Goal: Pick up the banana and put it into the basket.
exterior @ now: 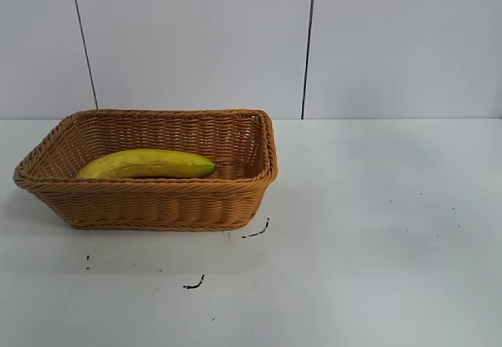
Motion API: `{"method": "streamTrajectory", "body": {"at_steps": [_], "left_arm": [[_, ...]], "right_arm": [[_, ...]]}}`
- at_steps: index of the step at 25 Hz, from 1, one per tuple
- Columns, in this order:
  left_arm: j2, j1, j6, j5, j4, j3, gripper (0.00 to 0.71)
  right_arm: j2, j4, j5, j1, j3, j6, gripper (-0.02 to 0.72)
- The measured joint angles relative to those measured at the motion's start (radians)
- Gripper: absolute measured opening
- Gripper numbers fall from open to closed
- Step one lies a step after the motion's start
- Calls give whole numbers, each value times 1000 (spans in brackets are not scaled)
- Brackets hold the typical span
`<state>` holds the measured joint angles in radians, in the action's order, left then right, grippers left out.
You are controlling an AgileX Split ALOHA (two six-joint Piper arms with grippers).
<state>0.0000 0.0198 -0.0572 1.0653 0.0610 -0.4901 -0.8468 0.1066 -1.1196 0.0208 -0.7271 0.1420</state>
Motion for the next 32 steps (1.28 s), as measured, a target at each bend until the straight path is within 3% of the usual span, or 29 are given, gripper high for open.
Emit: {"method": "streamTrajectory", "body": {"at_steps": [7, 15, 25, 32], "left_arm": [[0, 0, 0, 0, 0, 0, 695], [0, 0, 0, 0, 0, 0, 695], [0, 0, 0, 0, 0, 0, 695], [0, 0, 0, 0, 0, 0, 695]], "right_arm": [[348, -9, 75, 0, 222, -2, 634], [575, -51, 96, 0, 225, -72, 633], [842, -56, 99, 0, 230, -76, 633], [852, -56, 99, 0, 230, -76, 633]]}}
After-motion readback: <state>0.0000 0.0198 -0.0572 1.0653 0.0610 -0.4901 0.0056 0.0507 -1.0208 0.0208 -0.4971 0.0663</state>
